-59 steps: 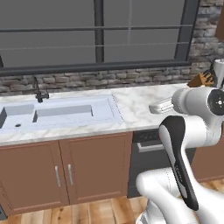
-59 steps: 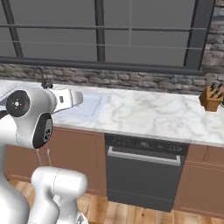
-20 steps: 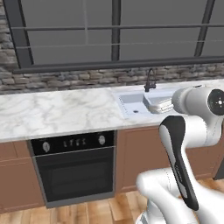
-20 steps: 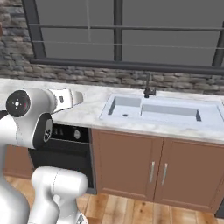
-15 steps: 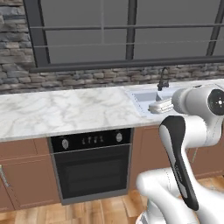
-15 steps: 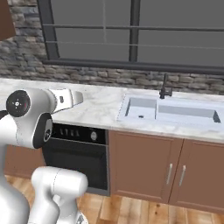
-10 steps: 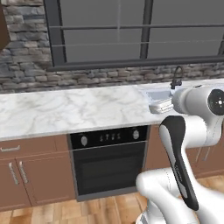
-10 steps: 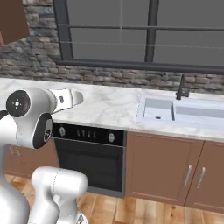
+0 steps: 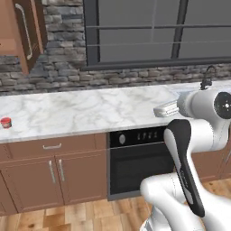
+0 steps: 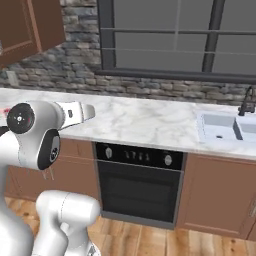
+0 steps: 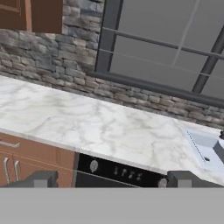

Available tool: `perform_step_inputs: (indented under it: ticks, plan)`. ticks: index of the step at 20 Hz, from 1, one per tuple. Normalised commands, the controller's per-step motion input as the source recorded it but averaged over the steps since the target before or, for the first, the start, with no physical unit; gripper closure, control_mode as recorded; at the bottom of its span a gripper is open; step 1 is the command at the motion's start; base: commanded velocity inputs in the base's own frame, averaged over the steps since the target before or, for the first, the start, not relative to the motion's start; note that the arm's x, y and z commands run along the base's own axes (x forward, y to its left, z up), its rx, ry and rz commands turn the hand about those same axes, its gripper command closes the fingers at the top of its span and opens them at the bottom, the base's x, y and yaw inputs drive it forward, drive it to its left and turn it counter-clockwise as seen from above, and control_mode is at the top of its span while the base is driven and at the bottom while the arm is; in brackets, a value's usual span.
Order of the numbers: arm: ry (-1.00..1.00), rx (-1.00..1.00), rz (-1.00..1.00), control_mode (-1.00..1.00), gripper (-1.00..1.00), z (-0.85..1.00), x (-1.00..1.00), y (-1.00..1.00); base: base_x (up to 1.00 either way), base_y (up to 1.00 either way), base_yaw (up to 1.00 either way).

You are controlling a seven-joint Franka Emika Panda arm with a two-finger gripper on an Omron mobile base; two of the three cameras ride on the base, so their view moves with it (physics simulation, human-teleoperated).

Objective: Pick the jam and jam from the counter and place them in the cabinets closest to them.

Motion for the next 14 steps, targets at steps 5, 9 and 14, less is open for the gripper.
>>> perform_step_inputs:
  ticks: [5,9,14]
  plan:
    - [0.0,0.0,0.0,1.0,-1.0,0.0,0.0,0.0,-0.28,0.79,0.0]
    - [0.0,0.0,0.0,1.0,-1.0,0.0,0.0,0.0,-0.28,0.78,0.0]
    - [0.0,0.0,0.0,1.0,-1.0,0.0,0.0,0.0,-0.29,0.79,0.0]
